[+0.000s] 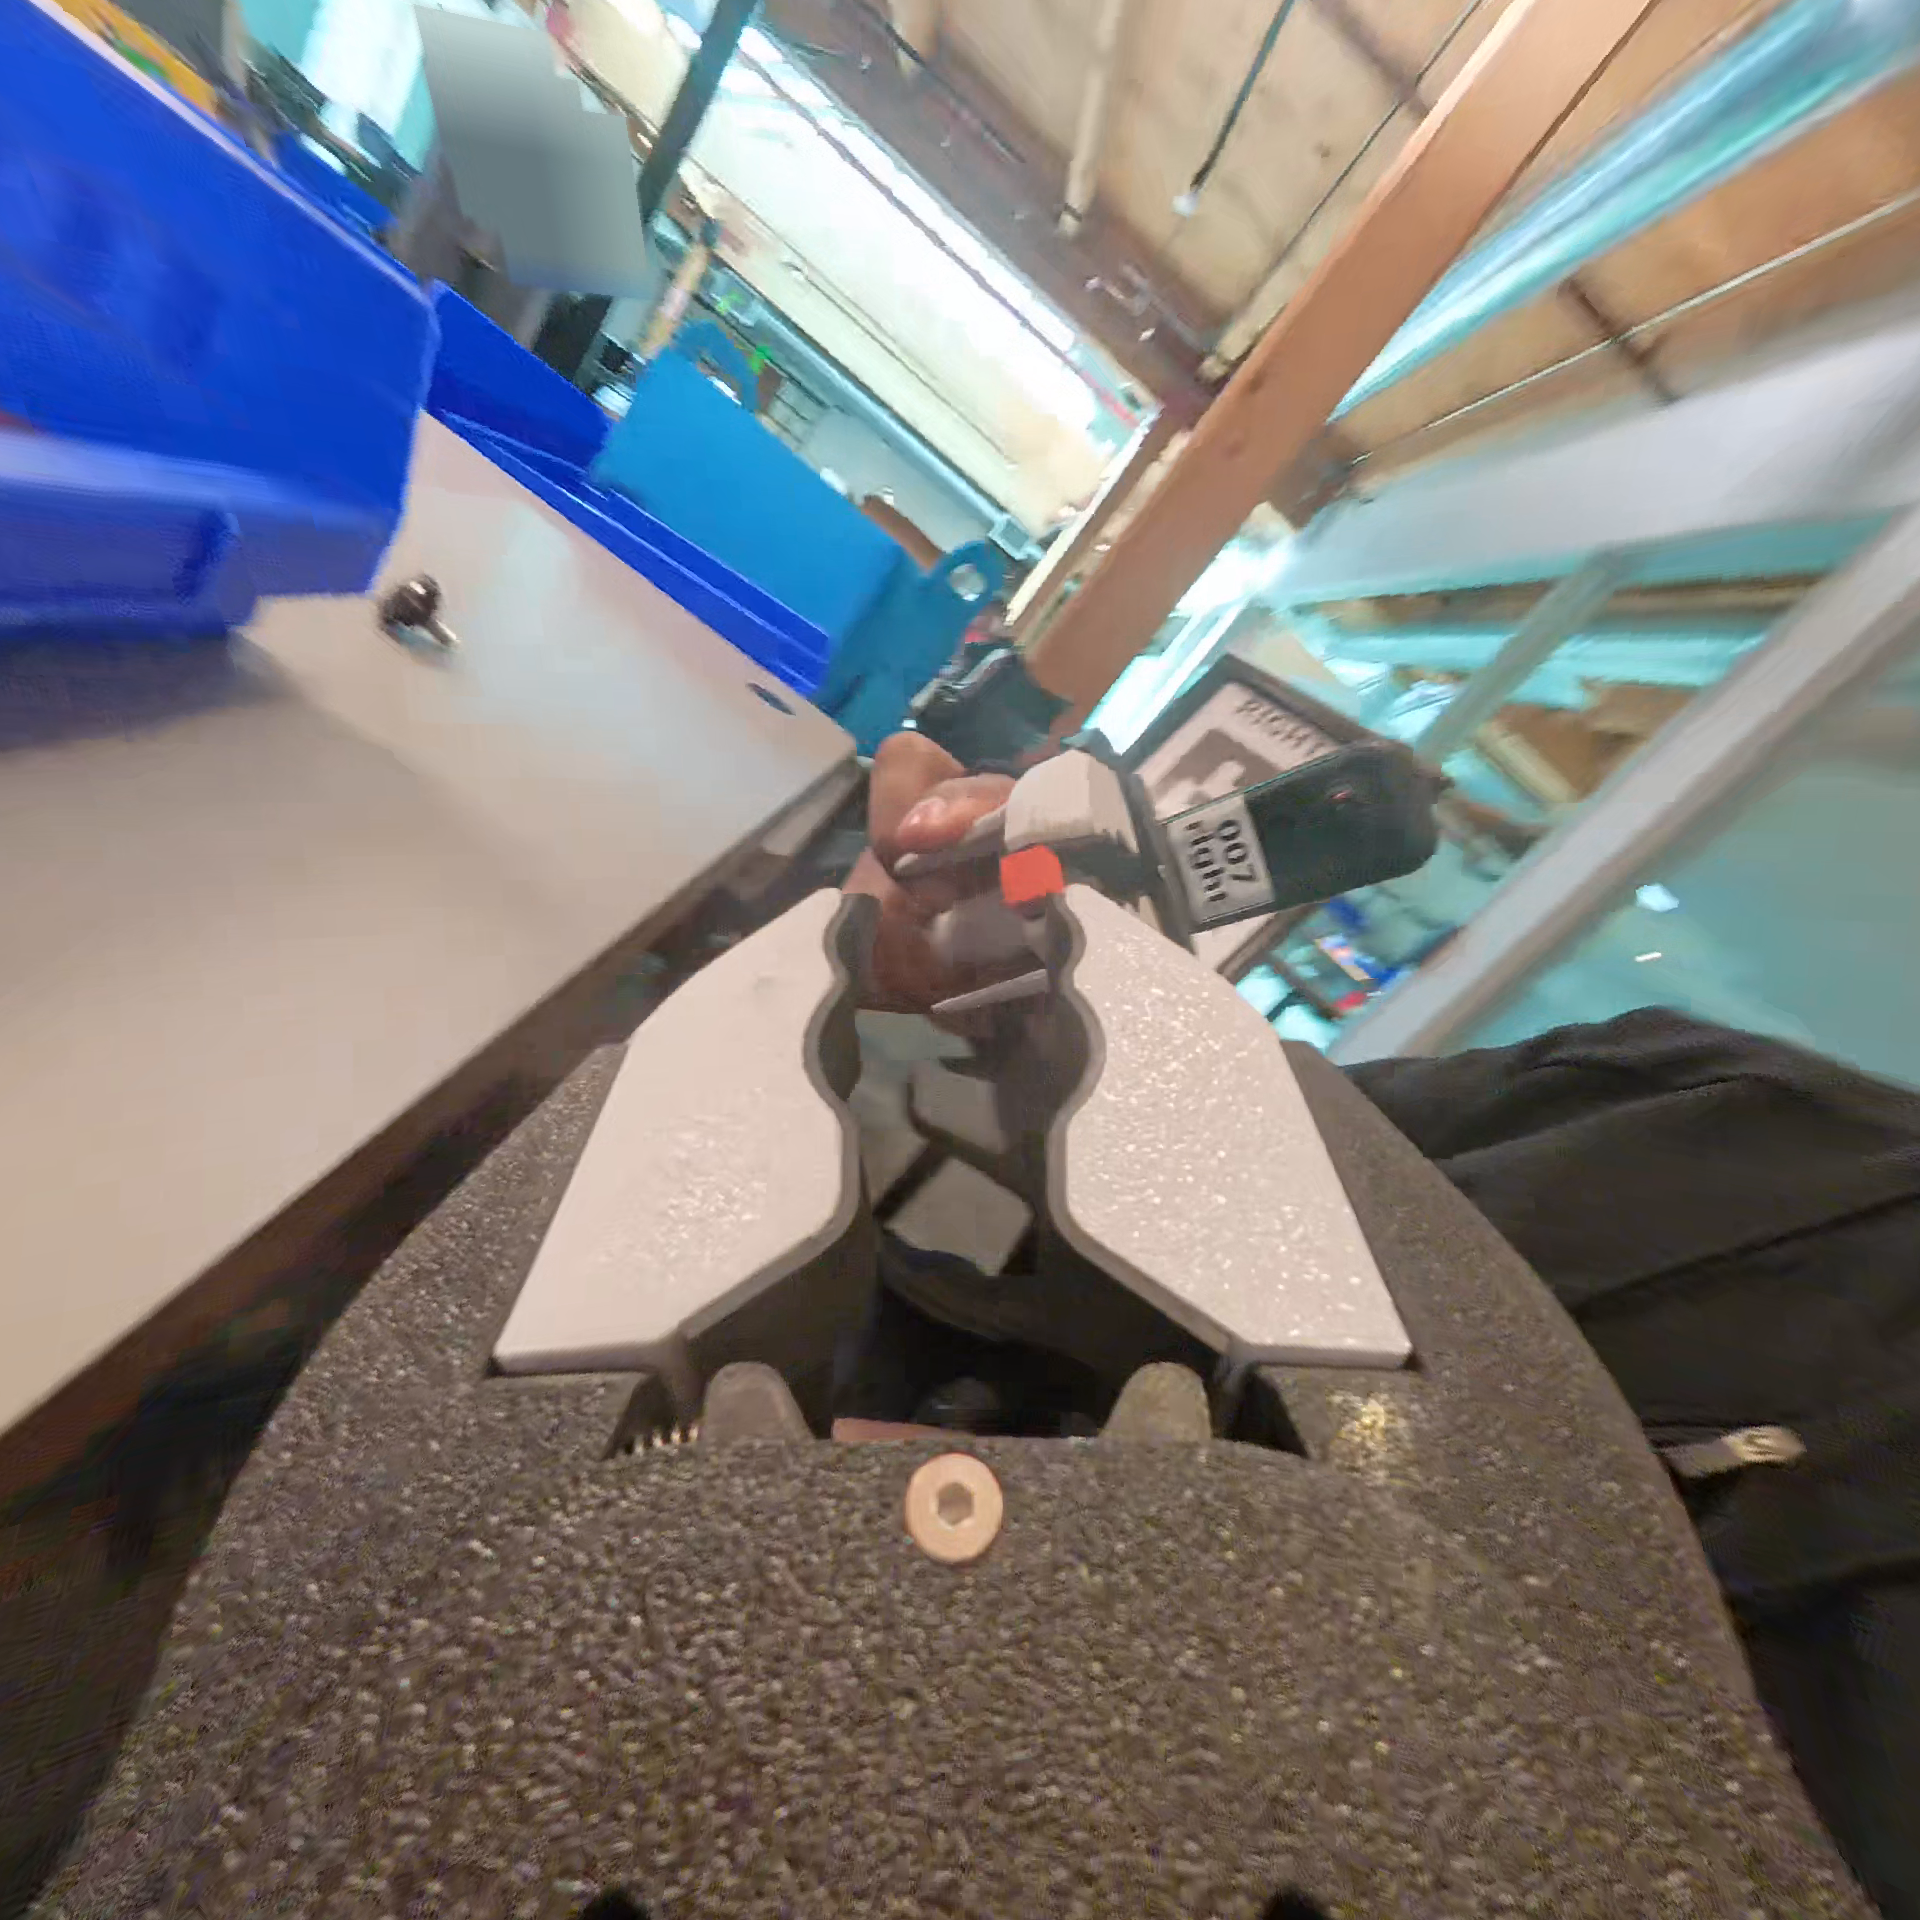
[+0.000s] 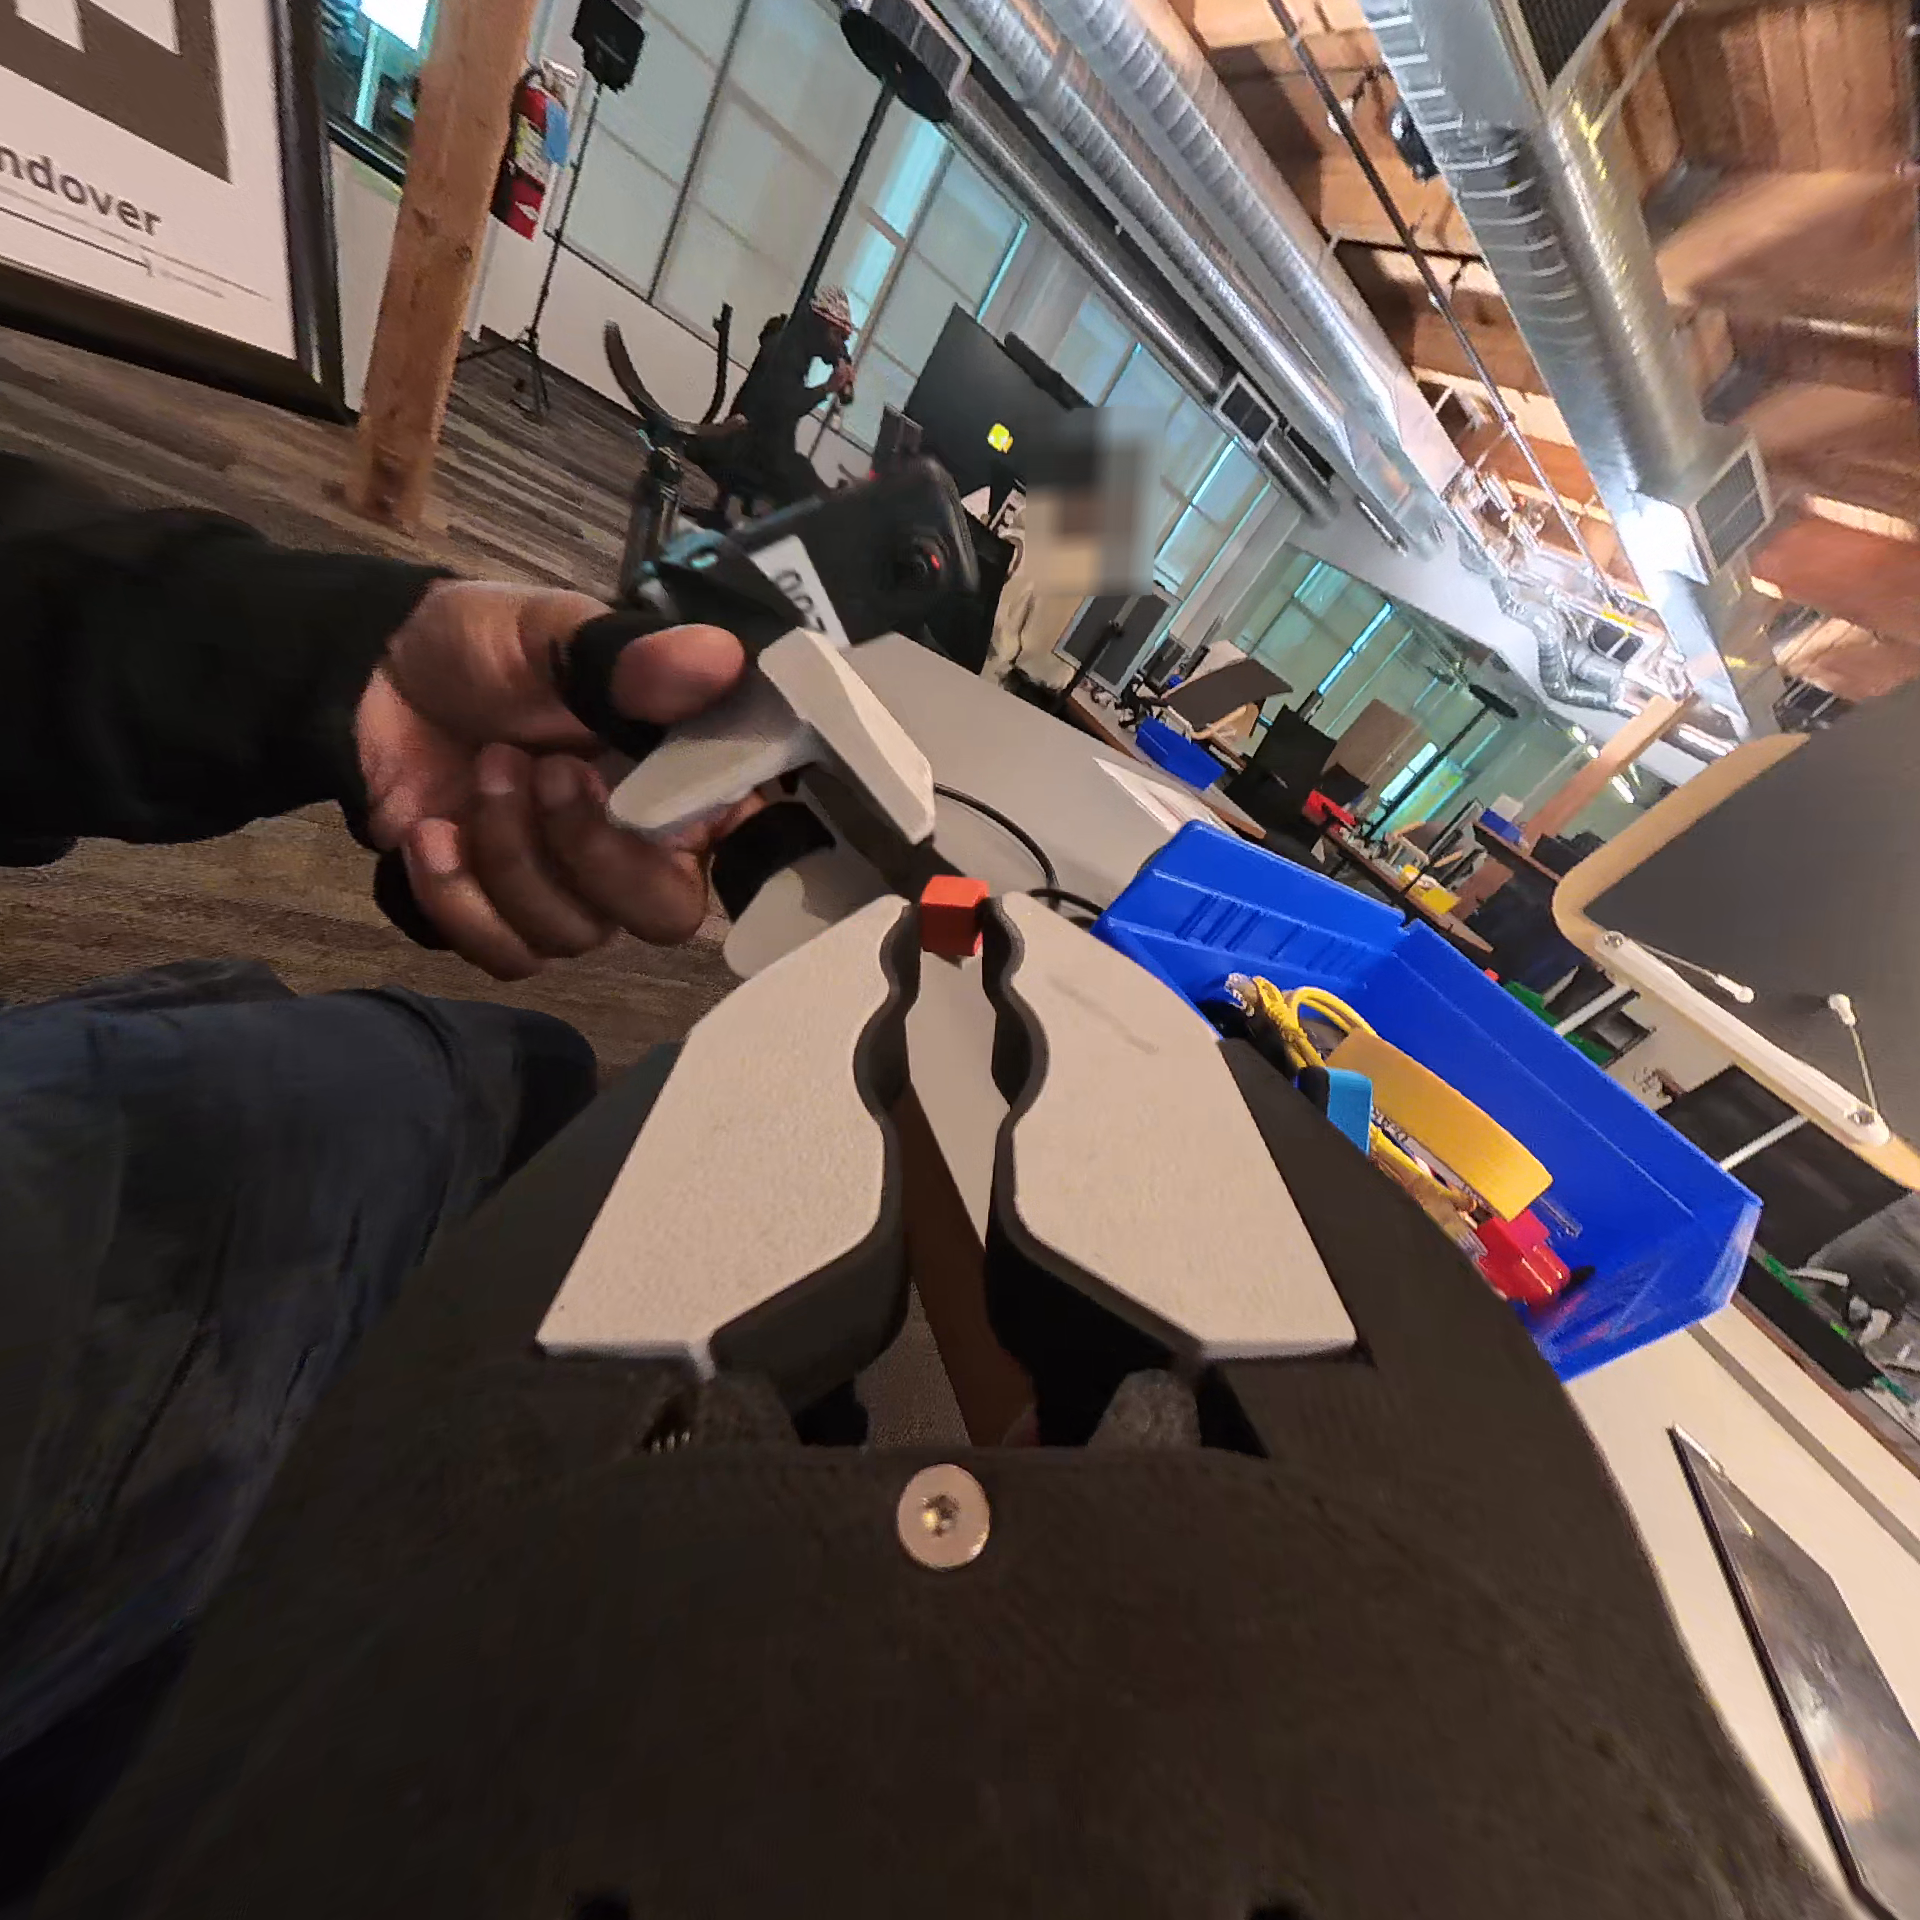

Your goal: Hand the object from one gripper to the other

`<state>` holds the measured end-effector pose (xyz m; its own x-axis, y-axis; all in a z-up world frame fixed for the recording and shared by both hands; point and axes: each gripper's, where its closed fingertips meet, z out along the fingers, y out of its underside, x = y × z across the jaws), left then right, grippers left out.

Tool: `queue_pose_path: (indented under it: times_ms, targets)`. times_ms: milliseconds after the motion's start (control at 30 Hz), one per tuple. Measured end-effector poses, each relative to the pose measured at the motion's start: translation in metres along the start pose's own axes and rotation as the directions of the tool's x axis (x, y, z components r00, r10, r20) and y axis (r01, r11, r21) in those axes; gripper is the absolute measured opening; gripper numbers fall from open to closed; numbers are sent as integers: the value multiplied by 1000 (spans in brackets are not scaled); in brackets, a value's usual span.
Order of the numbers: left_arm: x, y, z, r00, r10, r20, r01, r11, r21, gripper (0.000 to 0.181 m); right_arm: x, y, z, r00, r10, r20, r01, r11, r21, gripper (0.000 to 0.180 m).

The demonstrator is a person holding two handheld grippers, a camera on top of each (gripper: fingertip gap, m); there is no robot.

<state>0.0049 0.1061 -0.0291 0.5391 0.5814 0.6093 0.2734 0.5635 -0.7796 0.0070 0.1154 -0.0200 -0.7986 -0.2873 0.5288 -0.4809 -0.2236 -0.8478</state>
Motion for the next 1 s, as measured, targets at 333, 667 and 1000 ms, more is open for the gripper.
queue_pose_path:
  times_ms: [333,667,1000]
  targets:
    - [18,17,18,980,-134,-146,127,990,-60,30,-9,1,2,997,-71,5,71,997,-1,10]
    - [12,4,13,994,-19,-103,23,999,39,10,-5,4,3,997,-72,-32,72,997,-10,18]
    - [13,-11,2,791,587,172,-598,802,13,11,5,-4,0,995,94,-41,-91,994,54,20]
